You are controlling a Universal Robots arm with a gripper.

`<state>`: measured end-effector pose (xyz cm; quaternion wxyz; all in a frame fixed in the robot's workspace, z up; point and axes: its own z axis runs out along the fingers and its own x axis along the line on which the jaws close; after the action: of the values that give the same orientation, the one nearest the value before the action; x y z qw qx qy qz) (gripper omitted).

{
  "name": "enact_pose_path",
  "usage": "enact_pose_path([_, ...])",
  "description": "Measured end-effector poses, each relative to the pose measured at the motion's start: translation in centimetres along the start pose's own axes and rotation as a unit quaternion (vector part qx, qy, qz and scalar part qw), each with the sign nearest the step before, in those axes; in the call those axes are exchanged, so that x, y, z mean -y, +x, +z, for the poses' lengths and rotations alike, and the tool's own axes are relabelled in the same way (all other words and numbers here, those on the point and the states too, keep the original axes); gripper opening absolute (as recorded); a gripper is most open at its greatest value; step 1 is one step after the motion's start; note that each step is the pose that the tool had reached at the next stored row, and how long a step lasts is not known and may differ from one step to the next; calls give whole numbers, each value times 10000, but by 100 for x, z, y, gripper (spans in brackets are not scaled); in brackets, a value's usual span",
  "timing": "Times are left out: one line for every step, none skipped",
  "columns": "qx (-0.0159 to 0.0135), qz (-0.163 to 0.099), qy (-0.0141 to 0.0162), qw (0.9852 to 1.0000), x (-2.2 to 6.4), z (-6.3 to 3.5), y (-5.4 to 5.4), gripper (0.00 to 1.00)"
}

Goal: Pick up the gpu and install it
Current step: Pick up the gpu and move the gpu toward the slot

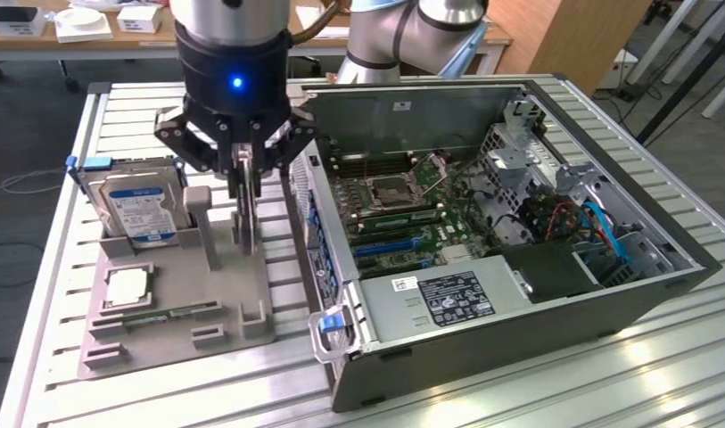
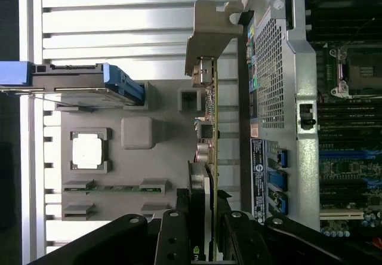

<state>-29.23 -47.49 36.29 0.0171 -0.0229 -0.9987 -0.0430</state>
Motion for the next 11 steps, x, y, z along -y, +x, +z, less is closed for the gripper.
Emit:
enact_pose_path([-4, 0, 0, 10000, -3, -29, -15, 27])
enact_pose_path([-7, 1, 1, 10000, -6, -57, -30, 27])
enact_pose_path([-13, 1, 0, 10000, -9, -81, -48, 27])
enact_pose_path([-19, 1, 1, 10000, -12, -102, -68, 27])
enact_pose_path([-26, 2, 0, 10000, -15, -123, -91, 27])
enact_pose_path([-34, 3, 1, 10000, -18, -142, -114, 27])
enact_pose_path([-43, 4, 2, 10000, -21, -162, -140, 27])
enact_pose_path([-51, 4, 3, 10000, -23, -184, -166, 27])
enact_pose_path([-58, 6, 3, 10000, -26, -206, -189, 27])
enact_pose_path([-64, 6, 3, 10000, -29, -228, -213, 27])
enact_pose_path([-71, 6, 3, 10000, -32, -251, -238, 27])
